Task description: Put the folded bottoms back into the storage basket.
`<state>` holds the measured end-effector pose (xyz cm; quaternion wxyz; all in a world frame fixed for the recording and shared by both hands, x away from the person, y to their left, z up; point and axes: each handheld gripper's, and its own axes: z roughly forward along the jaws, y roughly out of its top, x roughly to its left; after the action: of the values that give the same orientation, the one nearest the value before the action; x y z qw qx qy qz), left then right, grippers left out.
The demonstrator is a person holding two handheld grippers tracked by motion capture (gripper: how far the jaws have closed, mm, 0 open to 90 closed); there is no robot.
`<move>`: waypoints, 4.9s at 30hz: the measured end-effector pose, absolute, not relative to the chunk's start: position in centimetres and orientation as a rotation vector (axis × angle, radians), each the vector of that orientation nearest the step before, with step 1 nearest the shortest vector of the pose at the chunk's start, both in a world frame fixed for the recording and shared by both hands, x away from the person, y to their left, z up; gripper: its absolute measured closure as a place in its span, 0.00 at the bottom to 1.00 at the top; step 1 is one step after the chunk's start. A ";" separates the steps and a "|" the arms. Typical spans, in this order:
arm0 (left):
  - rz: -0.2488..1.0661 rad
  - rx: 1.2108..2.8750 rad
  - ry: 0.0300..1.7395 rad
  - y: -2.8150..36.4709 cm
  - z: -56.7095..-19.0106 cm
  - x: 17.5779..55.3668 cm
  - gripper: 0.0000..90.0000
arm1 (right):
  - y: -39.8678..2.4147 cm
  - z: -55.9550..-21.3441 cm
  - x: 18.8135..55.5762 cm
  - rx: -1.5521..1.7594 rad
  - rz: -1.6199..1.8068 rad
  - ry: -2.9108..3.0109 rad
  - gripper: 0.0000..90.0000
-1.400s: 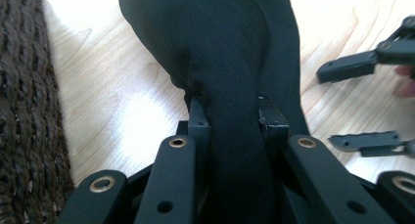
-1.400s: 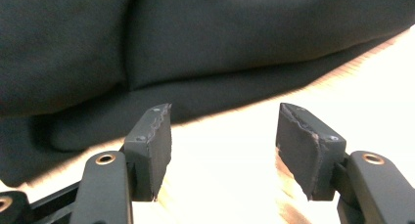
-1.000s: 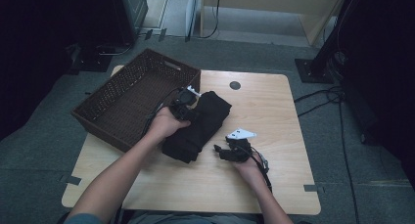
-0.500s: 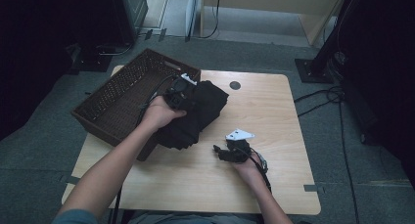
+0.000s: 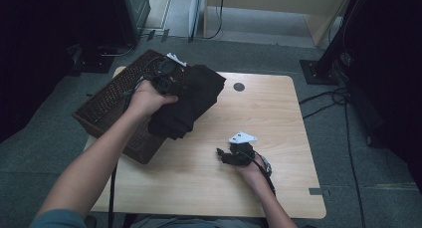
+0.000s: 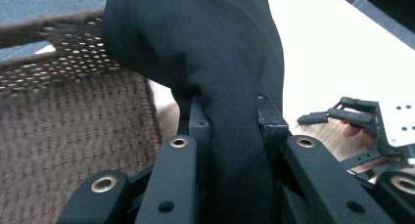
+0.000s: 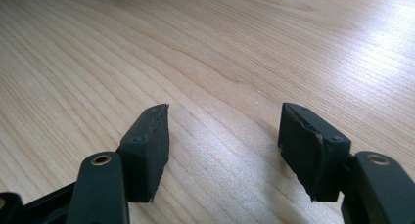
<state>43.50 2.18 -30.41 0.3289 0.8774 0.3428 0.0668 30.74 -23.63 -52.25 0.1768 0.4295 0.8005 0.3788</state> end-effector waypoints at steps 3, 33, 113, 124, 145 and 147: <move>0.187 2.281 0.905 2.9 -29.3 43.6 0.83 | -23.6 -52.2 30.7 1.209 1.065 2.269 0.40; 0.276 2.320 1.010 9.6 -32.9 49.9 0.83 | -23.4 -52.3 30.8 1.217 1.056 2.260 0.39; 0.257 2.179 1.063 9.5 -46.9 55.6 0.57 | -23.2 -52.3 30.7 1.227 1.051 2.249 0.38; 0.241 2.258 1.056 9.5 -45.5 54.7 0.50 | -23.2 -52.3 30.7 1.228 1.051 2.249 0.38; 0.258 2.279 1.147 12.5 -45.5 52.8 0.59 | -23.2 -52.3 30.7 1.227 1.051 2.249 0.38; 0.240 2.262 1.159 12.7 -45.5 52.9 0.59 | -23.2 -52.3 30.7 1.227 1.050 2.249 0.38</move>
<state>52.88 12.74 -45.54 0.2900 0.8479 0.4346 0.0901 30.68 -23.22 -52.29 0.1852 0.4356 0.7981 0.3728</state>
